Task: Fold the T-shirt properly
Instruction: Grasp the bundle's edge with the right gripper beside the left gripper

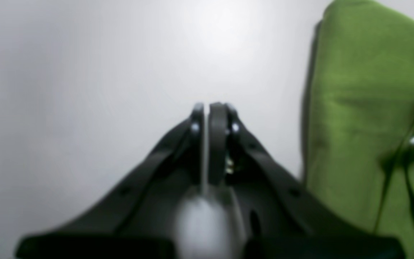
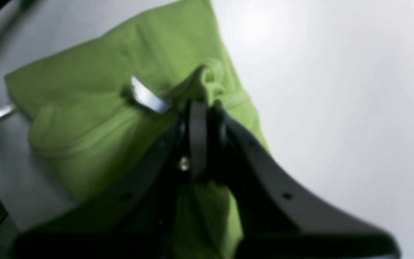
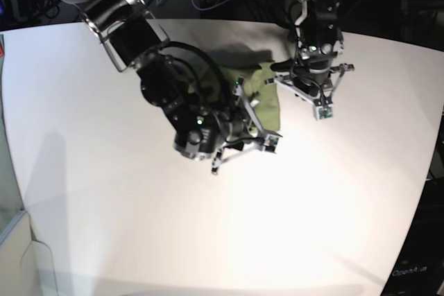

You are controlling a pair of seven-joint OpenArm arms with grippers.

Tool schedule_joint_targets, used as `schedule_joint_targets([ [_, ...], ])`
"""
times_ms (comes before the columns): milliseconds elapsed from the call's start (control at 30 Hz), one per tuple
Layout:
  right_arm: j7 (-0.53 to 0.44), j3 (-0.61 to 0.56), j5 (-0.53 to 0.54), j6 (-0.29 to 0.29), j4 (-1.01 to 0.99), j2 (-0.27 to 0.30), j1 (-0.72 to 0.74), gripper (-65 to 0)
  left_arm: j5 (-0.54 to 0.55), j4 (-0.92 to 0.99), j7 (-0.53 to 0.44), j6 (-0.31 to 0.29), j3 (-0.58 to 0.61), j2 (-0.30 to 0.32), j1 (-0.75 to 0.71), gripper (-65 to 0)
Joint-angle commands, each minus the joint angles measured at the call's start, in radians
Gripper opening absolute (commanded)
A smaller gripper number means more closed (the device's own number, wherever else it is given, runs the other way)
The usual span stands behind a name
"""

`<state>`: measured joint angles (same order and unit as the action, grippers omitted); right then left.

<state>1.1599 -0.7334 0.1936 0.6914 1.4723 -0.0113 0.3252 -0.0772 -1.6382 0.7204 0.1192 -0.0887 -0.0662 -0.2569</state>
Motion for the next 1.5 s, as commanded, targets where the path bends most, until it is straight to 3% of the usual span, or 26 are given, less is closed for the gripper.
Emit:
schedule_joint_targets([
  [0, -0.016, 0.001, 0.007, 0.007, 0.017, -0.009, 0.025, -64.3, 0.014, 0.01, 0.072, -0.003, 0.0, -0.005, -0.009, -62.8],
  [367, -0.018, -0.002, 0.01, 0.007, 0.298, -0.009, -0.087, -64.3, 0.014, 0.014, 0.072, -0.003, 0.002, 0.001, -0.009, -62.8],
  [500, -0.021, -0.002, 0.007, 0.007, 0.314, -0.014, -0.114, -63.8, 0.014, 0.01, 0.08, -0.003, 0.002, 0.001, -0.009, -62.8],
  [700, -0.036, -0.044, 0.007, 0.007, 0.236, -0.017, -0.111, -63.7, 0.014, 0.01, 0.081, -0.003, 0.002, -0.005, -0.009, -62.8],
  [967, -0.14, -0.045, 0.007, 0.007, 0.066, -0.063, -0.103, -63.5, 0.014, 0.01, 0.074, -0.003, 0.028, -0.002, -0.009, -62.8],
  [1467, -0.228, -0.084, 0.007, 0.007, -0.12, -0.102, 0.036, -63.3, 0.014, 0.01, 0.074, -0.003, 0.062, -0.005, -0.011, -62.8],
])
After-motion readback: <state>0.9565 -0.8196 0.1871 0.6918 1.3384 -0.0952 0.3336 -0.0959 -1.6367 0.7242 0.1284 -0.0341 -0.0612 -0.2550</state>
